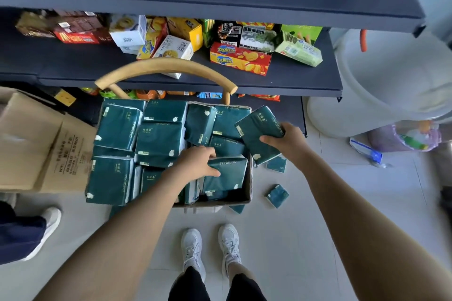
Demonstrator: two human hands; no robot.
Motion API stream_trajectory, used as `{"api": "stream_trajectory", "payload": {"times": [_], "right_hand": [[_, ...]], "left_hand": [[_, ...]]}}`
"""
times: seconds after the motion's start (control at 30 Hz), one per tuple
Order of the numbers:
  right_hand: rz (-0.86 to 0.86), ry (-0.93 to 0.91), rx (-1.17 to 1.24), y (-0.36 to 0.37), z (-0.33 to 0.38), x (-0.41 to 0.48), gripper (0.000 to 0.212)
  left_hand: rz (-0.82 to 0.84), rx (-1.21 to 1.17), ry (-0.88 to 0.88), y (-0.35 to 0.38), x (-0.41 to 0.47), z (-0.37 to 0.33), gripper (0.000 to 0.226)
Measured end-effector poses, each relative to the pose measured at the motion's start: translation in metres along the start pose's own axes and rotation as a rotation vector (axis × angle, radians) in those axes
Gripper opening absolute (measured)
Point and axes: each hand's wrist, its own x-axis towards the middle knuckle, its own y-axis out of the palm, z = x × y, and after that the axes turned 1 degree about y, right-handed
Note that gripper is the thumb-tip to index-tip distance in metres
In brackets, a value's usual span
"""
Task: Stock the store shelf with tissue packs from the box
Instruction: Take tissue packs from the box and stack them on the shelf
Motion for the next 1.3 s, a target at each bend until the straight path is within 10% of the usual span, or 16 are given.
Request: {"api": "stream_trajectory", "payload": {"times": [0.43, 0.83, 1.3], "right_hand": [[-0.002, -0.276, -0.015, 0.026, 0.189, -0.076, 0.032], [-0.117, -0.405, 0.053, 0.130, 0.382, -0.159, 0.035], [-0.316, -0.669, -0.053, 0.119, 0.576, -0.179, 0.059]], "left_hand": [[-0.305, -0.548, -0.109, -0.148, -0.152, 0.118, 0.047], [-0.687, -0.654, 0.006, -0.258, -0.287, 0.295, 0.033], [-0.889, -0.709, 0.186, -0.402, -0.332, 0.343, 0.029]]}}
